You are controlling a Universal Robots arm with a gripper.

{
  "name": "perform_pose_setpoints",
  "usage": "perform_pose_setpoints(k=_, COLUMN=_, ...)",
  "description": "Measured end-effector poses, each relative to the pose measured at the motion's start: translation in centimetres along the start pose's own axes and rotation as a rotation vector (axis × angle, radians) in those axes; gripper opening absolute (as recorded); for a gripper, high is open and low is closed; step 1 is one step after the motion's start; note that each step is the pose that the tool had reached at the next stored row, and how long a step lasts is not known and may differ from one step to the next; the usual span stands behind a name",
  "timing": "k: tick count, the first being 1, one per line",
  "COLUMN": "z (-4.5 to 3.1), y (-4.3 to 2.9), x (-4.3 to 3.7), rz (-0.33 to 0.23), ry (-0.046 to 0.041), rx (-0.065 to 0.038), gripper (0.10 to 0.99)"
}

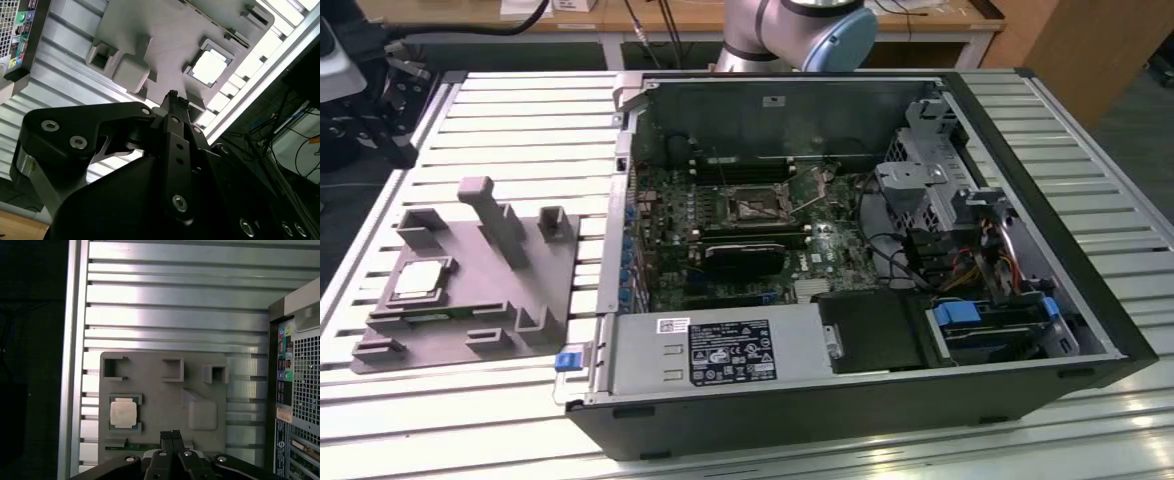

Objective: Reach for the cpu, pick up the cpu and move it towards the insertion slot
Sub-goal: 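Pick up the cpu and move it towards the insertion slot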

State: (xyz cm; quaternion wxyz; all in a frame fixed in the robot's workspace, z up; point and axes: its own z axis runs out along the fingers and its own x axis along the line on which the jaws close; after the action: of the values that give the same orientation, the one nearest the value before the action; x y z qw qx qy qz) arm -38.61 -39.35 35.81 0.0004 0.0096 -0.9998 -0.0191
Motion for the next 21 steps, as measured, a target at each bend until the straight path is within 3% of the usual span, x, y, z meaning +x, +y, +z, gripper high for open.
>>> perform_pose_setpoints(k=11, z=0.81, y=-0.02, x=0.42, rz=0.0, ry=0.0001, rx=0.0, gripper=0.106)
perform_pose_setpoints(k=21, z=2.41, y=-0.17, x=0.95, rz=0.0, ry=0.0, rx=0.0, gripper=0.106)
